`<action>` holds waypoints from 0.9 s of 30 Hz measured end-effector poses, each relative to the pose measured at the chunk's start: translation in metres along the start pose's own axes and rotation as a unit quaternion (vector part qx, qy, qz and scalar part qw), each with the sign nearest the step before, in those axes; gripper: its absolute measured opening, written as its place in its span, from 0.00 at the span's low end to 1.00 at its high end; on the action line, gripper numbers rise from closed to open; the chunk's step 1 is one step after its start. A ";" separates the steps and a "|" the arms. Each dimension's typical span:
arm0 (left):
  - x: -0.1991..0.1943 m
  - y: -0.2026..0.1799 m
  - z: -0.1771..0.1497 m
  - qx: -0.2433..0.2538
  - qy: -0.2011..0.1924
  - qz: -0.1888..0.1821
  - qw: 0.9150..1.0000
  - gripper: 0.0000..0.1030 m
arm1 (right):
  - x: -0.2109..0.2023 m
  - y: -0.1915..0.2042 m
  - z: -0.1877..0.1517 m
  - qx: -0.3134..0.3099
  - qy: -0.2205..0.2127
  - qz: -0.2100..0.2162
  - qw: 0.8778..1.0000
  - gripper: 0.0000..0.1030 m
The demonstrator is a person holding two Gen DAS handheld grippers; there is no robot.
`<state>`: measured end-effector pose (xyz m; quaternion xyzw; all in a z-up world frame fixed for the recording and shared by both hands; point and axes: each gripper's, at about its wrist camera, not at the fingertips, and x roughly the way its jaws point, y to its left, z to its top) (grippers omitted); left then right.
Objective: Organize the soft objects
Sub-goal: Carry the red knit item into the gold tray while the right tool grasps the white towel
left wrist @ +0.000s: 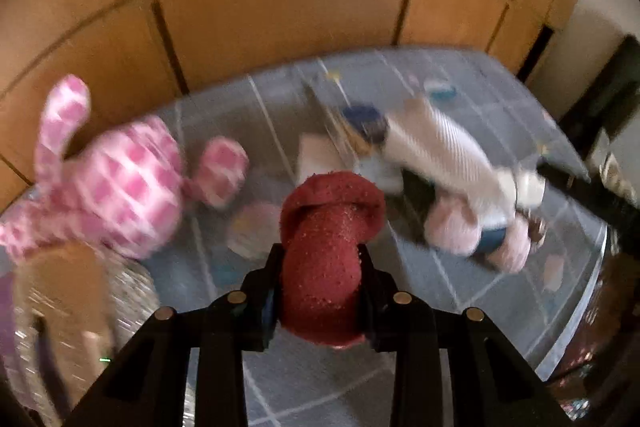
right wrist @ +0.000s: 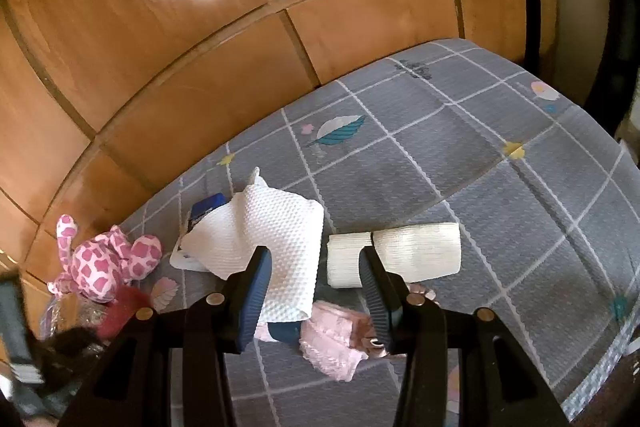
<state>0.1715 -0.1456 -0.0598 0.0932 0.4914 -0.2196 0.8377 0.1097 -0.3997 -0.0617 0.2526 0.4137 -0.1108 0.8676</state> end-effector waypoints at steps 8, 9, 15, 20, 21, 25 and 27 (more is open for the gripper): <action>-0.047 0.069 0.046 -0.059 -0.062 0.041 0.995 0.32 | 0.002 -0.003 0.000 0.006 0.005 -0.008 1.000 0.44; -0.052 0.083 0.049 -0.072 -0.067 0.048 0.994 0.32 | 0.002 -0.002 0.000 0.004 0.004 -0.009 1.000 0.44; -0.083 0.168 0.046 -0.150 -0.094 0.112 0.978 0.32 | 0.002 -0.003 0.000 0.003 0.006 -0.011 1.000 0.44; -0.113 0.236 0.013 -0.207 -0.107 0.164 0.959 0.32 | 0.002 -0.002 -0.001 -0.002 0.007 -0.013 1.000 0.44; -0.118 0.247 0.002 -0.218 -0.108 0.170 0.955 0.32 | 0.002 -0.002 -0.001 -0.002 0.007 -0.014 1.000 0.44; -0.138 0.278 -0.048 -0.252 -0.111 0.184 0.943 0.32 | 0.002 -0.001 -0.001 -0.004 0.007 -0.017 1.000 0.44; -0.143 0.285 -0.070 -0.265 -0.113 0.184 0.940 0.32 | 0.002 -0.001 -0.001 -0.004 0.006 -0.019 1.000 0.44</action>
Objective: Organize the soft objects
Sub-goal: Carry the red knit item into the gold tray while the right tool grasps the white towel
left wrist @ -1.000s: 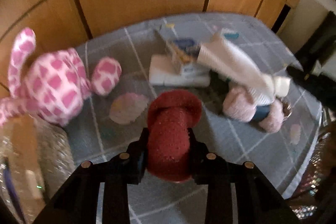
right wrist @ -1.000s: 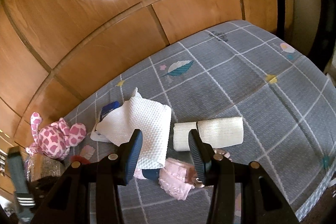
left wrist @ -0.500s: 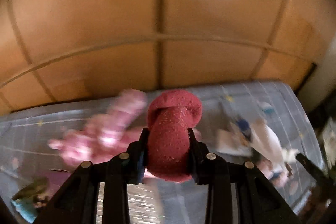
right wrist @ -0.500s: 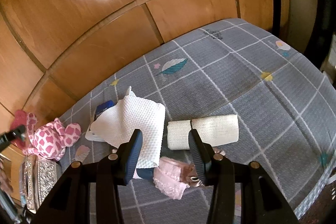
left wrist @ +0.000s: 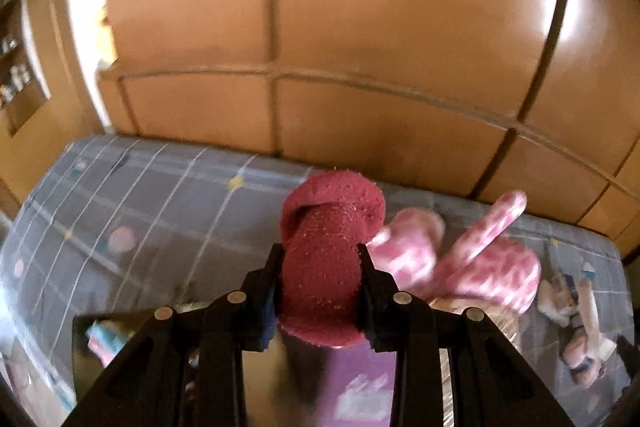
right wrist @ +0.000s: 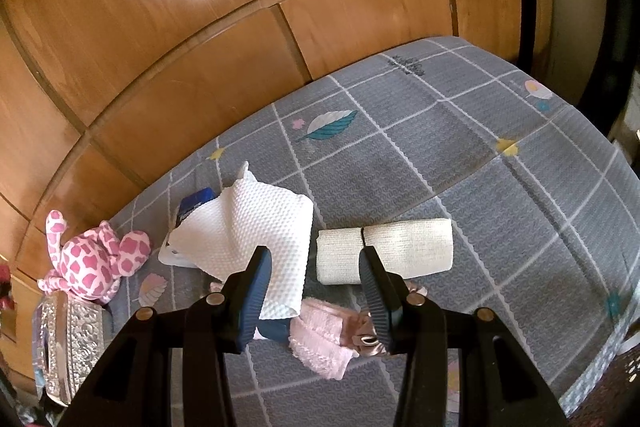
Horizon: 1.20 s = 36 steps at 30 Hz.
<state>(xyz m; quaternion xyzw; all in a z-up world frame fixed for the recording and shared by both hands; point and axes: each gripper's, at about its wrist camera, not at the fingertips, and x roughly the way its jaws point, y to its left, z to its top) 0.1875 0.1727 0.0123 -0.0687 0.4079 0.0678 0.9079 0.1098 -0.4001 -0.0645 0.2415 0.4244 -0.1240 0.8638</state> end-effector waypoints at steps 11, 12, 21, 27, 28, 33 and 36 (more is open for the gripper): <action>-0.046 0.069 -0.108 -0.048 0.001 -0.009 0.999 0.33 | 0.004 0.009 -0.003 -0.032 0.005 -0.017 0.999 0.44; -0.049 0.072 -0.115 -0.051 0.001 -0.009 0.999 0.33 | 0.004 0.013 -0.004 -0.040 0.006 -0.018 0.999 0.44; -0.065 0.093 -0.177 -0.065 0.008 -0.007 0.998 0.33 | 0.009 0.063 -0.022 -0.177 0.006 0.001 0.984 0.44; -0.057 0.106 -0.203 -0.080 0.020 0.004 0.997 0.35 | 0.028 0.098 -0.033 -0.272 0.040 -0.007 0.961 0.60; -0.056 0.109 -0.205 -0.085 0.022 0.003 0.996 0.35 | 0.035 0.104 -0.033 -0.287 0.047 -0.021 0.957 0.60; -0.057 0.116 -0.214 -0.093 0.019 0.012 0.995 0.37 | 0.067 0.120 -0.030 -0.323 0.071 -0.069 0.941 0.60; -0.059 0.121 -0.215 -0.100 0.017 0.009 0.995 0.43 | 0.078 0.126 -0.028 -0.332 0.064 -0.097 0.936 0.37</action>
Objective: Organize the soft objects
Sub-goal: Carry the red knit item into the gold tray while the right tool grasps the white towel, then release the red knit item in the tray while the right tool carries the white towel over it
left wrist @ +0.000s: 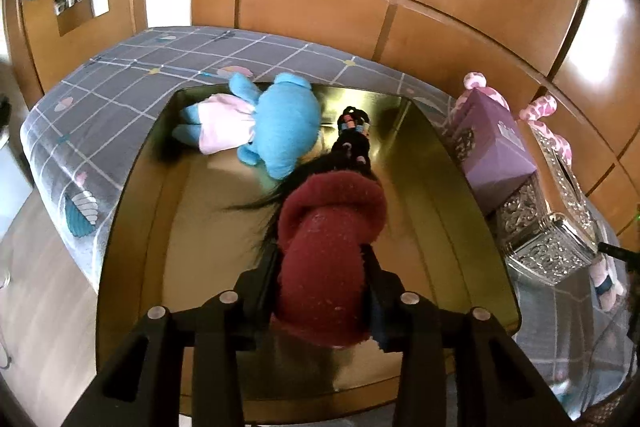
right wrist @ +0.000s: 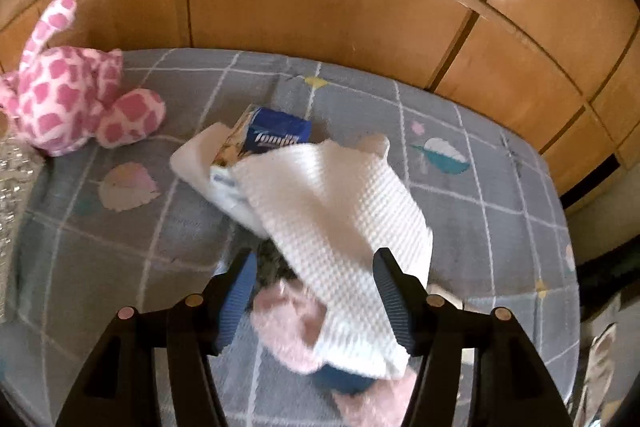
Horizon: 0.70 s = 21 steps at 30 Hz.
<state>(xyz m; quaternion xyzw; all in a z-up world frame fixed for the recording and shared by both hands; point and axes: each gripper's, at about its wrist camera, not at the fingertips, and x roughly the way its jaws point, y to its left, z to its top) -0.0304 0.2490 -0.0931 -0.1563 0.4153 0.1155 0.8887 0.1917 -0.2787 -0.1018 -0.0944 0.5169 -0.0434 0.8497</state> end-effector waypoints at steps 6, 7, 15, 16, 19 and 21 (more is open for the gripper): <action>-0.012 0.008 0.000 -0.007 -0.019 0.009 1.000 0.64 | -0.009 -0.015 0.007 0.073 -0.014 0.011 0.997 0.01; -0.014 0.009 0.000 -0.008 -0.022 0.008 1.000 0.64 | -0.011 -0.017 0.009 0.082 -0.016 0.018 0.996 0.01; -0.030 0.005 -0.003 0.012 -0.049 0.011 0.999 0.74 | -0.061 -0.007 0.033 0.101 -0.063 0.103 0.988 0.01; -0.032 0.002 -0.004 0.020 -0.053 0.011 0.998 0.74 | -0.067 -0.002 0.037 0.094 -0.069 0.108 0.987 0.01; -0.038 -0.003 -0.008 0.037 -0.065 0.012 0.997 0.76 | -0.087 0.015 0.049 0.077 -0.090 0.126 0.985 0.01; -0.040 -0.005 -0.009 0.039 -0.070 0.018 0.997 0.80 | -0.101 0.032 0.059 0.058 -0.105 0.138 0.983 0.01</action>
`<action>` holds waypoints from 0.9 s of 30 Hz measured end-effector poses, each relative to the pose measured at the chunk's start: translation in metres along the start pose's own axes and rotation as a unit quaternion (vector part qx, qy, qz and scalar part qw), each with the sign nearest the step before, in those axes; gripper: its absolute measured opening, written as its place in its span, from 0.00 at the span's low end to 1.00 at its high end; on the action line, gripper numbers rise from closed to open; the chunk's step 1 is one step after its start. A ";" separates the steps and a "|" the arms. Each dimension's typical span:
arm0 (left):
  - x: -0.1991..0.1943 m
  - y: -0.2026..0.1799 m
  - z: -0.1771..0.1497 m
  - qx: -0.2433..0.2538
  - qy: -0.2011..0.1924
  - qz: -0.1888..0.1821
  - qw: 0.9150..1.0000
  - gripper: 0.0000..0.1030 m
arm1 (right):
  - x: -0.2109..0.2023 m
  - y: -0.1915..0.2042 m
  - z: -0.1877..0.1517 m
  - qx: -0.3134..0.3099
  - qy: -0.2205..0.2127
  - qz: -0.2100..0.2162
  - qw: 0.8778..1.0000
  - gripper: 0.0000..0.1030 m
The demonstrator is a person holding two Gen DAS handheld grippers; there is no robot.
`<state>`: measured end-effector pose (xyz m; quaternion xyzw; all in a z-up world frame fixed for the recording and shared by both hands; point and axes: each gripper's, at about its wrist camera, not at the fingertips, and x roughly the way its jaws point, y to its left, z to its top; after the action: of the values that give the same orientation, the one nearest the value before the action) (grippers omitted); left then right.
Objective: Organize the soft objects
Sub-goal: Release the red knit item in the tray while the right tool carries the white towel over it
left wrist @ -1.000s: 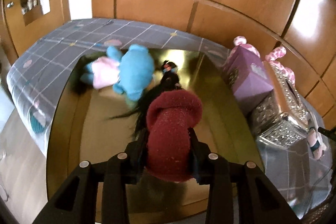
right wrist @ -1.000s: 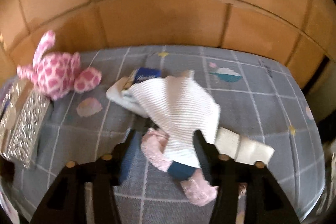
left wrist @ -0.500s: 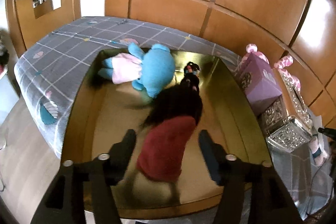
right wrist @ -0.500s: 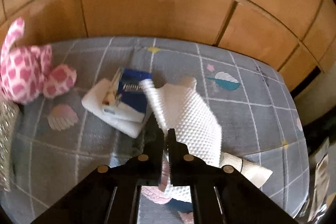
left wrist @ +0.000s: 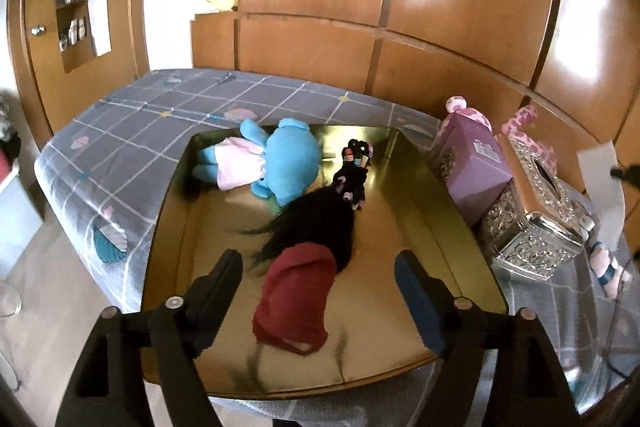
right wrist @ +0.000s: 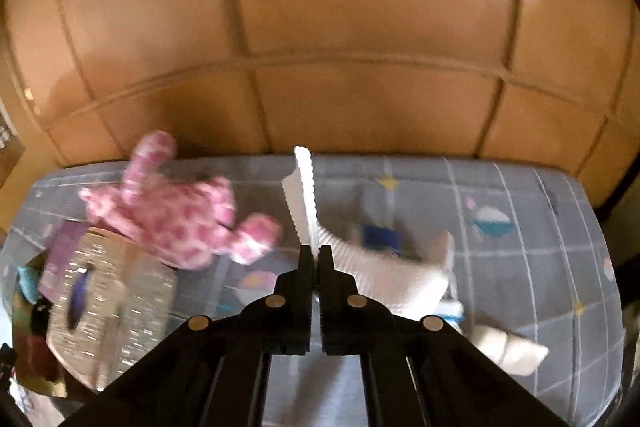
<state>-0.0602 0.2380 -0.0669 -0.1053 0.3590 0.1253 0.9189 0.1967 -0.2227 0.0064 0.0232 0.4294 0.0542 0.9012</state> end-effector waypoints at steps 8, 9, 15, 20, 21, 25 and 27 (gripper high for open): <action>-0.017 -0.004 -0.001 0.025 -0.046 0.005 0.999 0.83 | -0.017 0.081 0.038 -0.048 -0.040 0.063 0.996 0.01; -0.019 -0.004 0.000 0.024 -0.049 0.004 0.998 0.87 | -0.018 0.090 0.042 -0.053 -0.043 0.070 0.995 0.01; -0.022 -0.007 0.002 0.015 -0.055 -0.003 0.998 1.00 | -0.017 0.158 0.065 -0.080 -0.053 0.121 0.988 0.01; -0.020 -0.003 -0.001 0.011 -0.040 0.011 0.999 1.00 | -0.010 0.222 0.075 -0.103 -0.047 0.171 0.979 0.01; -0.021 -0.001 -0.002 0.008 -0.038 0.015 0.999 1.00 | -0.007 0.239 0.074 -0.110 -0.044 0.184 0.976 0.01; -0.024 0.012 -0.002 -0.008 -0.037 0.029 0.999 1.00 | -0.003 0.297 0.063 -0.138 -0.028 0.231 0.963 0.01; -0.028 0.023 -0.001 -0.018 -0.040 0.038 0.998 1.00 | 0.000 0.331 0.053 -0.153 -0.015 0.262 0.953 0.01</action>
<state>-0.0877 0.2546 -0.0511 -0.1033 0.3231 0.1712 0.9250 0.2121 0.1058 0.0686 -0.0024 0.3818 0.3527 0.8543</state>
